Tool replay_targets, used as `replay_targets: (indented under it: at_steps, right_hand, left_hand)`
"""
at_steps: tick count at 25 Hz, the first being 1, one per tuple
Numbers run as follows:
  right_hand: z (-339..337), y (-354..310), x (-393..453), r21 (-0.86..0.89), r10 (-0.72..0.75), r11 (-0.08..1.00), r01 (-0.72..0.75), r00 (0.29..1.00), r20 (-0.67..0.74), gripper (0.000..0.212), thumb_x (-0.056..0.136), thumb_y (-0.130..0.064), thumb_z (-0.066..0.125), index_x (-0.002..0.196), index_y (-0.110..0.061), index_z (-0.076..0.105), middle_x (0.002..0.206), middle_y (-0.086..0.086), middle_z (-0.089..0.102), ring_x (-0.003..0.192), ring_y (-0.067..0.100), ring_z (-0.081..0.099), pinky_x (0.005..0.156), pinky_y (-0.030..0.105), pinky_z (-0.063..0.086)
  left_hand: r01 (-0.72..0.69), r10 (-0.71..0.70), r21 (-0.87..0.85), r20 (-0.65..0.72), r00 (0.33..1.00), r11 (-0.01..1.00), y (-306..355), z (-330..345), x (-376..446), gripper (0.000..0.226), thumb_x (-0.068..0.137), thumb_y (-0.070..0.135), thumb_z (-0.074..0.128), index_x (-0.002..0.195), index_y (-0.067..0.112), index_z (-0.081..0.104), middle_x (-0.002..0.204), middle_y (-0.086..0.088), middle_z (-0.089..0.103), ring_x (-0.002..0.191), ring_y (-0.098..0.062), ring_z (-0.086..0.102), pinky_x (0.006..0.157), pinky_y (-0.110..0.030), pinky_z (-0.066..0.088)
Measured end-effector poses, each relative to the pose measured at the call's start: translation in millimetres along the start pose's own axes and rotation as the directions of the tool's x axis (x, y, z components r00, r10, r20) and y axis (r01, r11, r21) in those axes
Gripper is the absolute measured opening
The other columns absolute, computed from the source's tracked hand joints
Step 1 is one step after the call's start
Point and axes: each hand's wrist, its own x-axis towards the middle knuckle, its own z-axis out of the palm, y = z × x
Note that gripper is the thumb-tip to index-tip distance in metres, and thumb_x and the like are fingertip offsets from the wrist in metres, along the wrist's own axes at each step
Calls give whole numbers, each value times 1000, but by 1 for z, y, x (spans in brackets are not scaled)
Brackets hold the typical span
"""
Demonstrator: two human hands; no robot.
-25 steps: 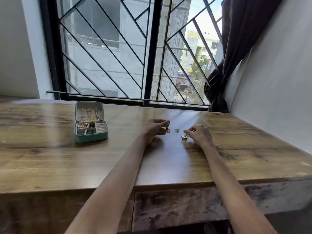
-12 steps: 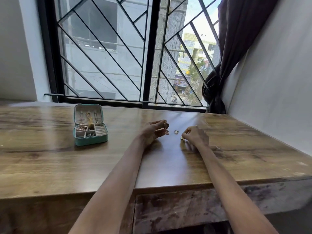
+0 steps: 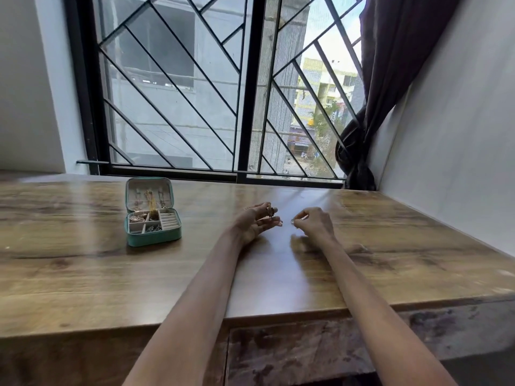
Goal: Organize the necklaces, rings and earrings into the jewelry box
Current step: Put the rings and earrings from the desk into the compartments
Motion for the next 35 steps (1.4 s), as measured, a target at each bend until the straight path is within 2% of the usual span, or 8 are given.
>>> replay_targets:
  at_steps: [2,5,7,9,15,18,24,35]
  right_hand:
    - [7,-16,1,412,22,910,-41,998,52,6,82,-6,65,87,-7,67,76,9,66,60,17,60,59,23,53]
    - [20,-43,8,868,41,435,-239,968,246,14,90,4,52,86,-8,58,70,7,58,54,12,57,51,18,52]
    - [31,-54,12,899,41,161,-407,913,406,24,93,7,43,82,-8,57,69,8,56,47,11,58,47,18,51]
    - [40,-55,11,866,43,39,-499,867,497,25,95,4,42,78,-7,57,68,8,55,42,10,58,46,17,51]
    - [48,-49,9,873,80,88,-479,877,474,11,87,0,60,78,-5,59,54,2,62,43,7,59,49,17,51]
    - [49,-48,7,893,100,141,-428,903,417,14,88,-13,63,76,-4,63,58,3,62,42,6,57,46,16,51]
    - [43,-47,4,905,0,86,-417,908,418,20,94,-10,47,90,-1,65,82,8,61,66,12,57,55,17,55]
    - [52,-62,-5,926,-85,4,-377,923,376,5,86,-4,61,84,-1,64,69,6,72,61,12,68,58,19,55]
  left_hand:
    - [-6,4,-30,-59,998,1000,2,-2,2,16,97,6,43,84,11,52,81,-11,59,50,-19,64,48,-25,56]
    - [-23,7,-107,-142,990,994,5,-6,5,21,99,8,39,80,11,49,77,-10,54,41,-15,60,44,-24,53]
    - [-28,5,-119,-185,983,993,7,-10,7,26,100,10,33,79,12,48,77,-9,51,48,-16,59,50,-26,53]
    - [-16,-10,-122,-213,977,992,9,-15,9,28,101,12,26,80,12,46,80,-10,50,64,-20,52,61,-28,48]
    - [-22,-5,-124,-212,977,992,11,-19,11,30,88,-11,18,102,6,39,85,-18,49,72,-27,52,69,-34,46]
    - [-64,52,-86,-142,989,994,9,-17,12,32,93,-11,15,113,7,32,86,-19,54,70,-28,59,60,-33,55]
    - [-225,234,97,-96,967,970,6,-24,15,20,92,-3,50,107,9,55,76,-8,70,57,-13,68,69,-28,56]
    - [-380,395,120,-149,907,917,13,-21,-5,10,83,0,64,92,4,67,69,-1,69,56,-8,64,65,-20,56]
